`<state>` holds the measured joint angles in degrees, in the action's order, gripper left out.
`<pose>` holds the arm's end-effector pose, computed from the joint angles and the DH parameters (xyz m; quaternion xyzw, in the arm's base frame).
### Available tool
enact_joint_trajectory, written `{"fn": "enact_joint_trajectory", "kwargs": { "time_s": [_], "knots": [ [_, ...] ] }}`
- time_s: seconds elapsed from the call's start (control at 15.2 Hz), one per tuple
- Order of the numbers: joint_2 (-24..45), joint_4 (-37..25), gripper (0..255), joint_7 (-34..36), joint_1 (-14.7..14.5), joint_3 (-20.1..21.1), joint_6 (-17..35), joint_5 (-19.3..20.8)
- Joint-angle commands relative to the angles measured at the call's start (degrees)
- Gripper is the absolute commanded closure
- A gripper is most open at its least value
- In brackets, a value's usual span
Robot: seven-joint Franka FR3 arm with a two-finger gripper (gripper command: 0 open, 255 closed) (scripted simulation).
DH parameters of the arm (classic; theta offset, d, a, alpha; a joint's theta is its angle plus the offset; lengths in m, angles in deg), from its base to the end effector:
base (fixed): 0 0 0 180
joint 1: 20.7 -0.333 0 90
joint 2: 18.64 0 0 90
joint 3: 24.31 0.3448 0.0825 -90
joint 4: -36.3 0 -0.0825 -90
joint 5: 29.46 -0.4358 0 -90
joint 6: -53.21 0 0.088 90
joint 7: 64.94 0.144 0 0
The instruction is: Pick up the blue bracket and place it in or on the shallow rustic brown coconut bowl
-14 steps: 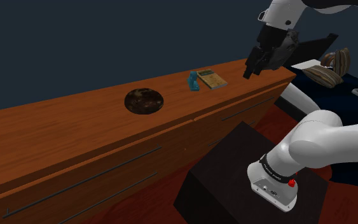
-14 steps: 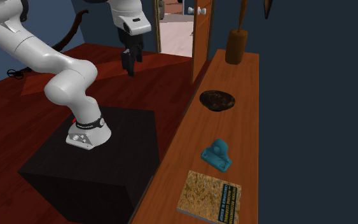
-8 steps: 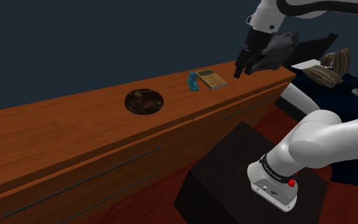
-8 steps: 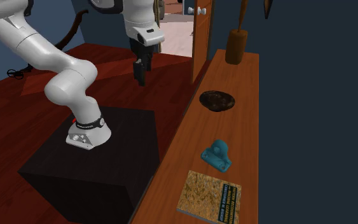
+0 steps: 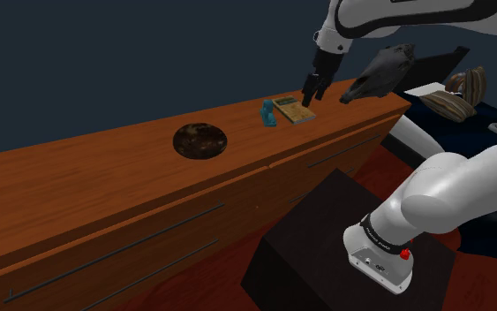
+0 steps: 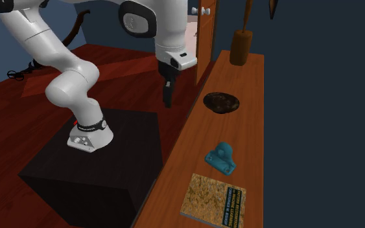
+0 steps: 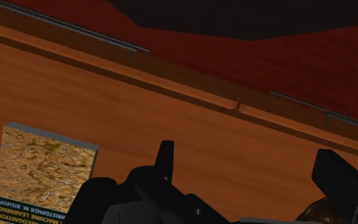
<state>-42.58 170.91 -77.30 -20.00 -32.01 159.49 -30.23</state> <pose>0.4447 -0.0655 0.4531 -0.9979 -0.0392 0.0335 0.0400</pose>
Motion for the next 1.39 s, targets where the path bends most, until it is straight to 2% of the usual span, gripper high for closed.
{"fn": "enact_joint_trajectory", "kwargs": {
  "time_s": [0.0, 0.59, 1.19, 1.32],
  "knots": [
    [4.2, -1.7, 0, -1.6, -0.1, -0.5, 2.7, 0.5],
    [23.9, -14.0, 0, -8.0, -0.1, -2.1, 11.1, 1.0],
    [43.7, -32.1, 0, -13.1, 1.0, -2.0, 13.8, 0.7],
    [44.3, -31.4, 0, -13.2, 1.1, -2.0, 15.2, 0.6]
  ]
}}
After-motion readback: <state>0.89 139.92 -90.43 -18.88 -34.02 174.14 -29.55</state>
